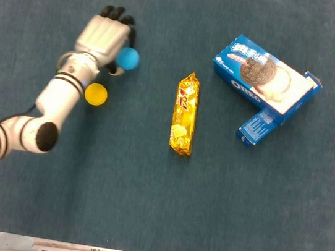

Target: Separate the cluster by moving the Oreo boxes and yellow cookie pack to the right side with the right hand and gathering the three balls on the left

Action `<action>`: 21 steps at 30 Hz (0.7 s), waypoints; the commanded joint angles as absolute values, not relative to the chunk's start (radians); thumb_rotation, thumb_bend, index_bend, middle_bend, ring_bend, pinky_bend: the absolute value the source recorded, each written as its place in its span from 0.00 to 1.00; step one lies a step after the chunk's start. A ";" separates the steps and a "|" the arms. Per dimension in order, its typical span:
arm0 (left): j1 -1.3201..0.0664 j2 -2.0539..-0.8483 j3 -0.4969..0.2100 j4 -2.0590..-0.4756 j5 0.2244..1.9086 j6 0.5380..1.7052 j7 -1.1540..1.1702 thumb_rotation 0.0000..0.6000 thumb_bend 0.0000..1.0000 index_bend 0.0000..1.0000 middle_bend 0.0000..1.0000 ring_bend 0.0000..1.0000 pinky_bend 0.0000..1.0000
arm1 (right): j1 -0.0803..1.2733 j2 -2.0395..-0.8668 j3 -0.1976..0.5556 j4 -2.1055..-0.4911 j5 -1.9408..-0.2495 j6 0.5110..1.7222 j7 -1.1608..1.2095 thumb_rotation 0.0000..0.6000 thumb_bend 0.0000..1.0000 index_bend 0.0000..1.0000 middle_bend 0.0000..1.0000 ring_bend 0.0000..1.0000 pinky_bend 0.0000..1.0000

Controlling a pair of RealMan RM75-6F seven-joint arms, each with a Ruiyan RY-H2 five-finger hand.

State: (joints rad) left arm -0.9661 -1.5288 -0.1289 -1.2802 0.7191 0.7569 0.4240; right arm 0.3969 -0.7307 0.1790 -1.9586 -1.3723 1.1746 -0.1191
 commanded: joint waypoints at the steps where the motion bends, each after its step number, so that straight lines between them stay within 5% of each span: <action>1: -0.936 -1.463 -0.089 -1.324 0.733 0.755 0.435 1.00 0.19 0.49 0.17 0.00 0.05 | 0.401 -0.734 0.180 -1.962 -1.374 1.172 -0.124 1.00 0.14 0.24 0.46 0.42 0.48; 10: -0.902 -1.384 -0.024 -1.379 0.751 0.726 0.446 1.00 0.19 0.47 0.16 0.00 0.05 | 0.408 -0.742 0.181 -1.978 -1.373 1.167 -0.143 1.00 0.14 0.24 0.46 0.42 0.48; 21: -0.914 -1.389 -0.034 -1.399 0.751 0.720 0.440 1.00 0.19 0.36 0.15 0.00 0.05 | 0.404 -0.738 0.180 -1.982 -1.370 1.173 -0.146 1.00 0.14 0.24 0.46 0.42 0.48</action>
State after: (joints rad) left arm -0.9135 -1.3890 -0.0335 -1.3987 0.7515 0.7209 0.4393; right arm 0.4046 -0.7383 0.1803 -1.9827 -1.3706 1.1728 -0.1462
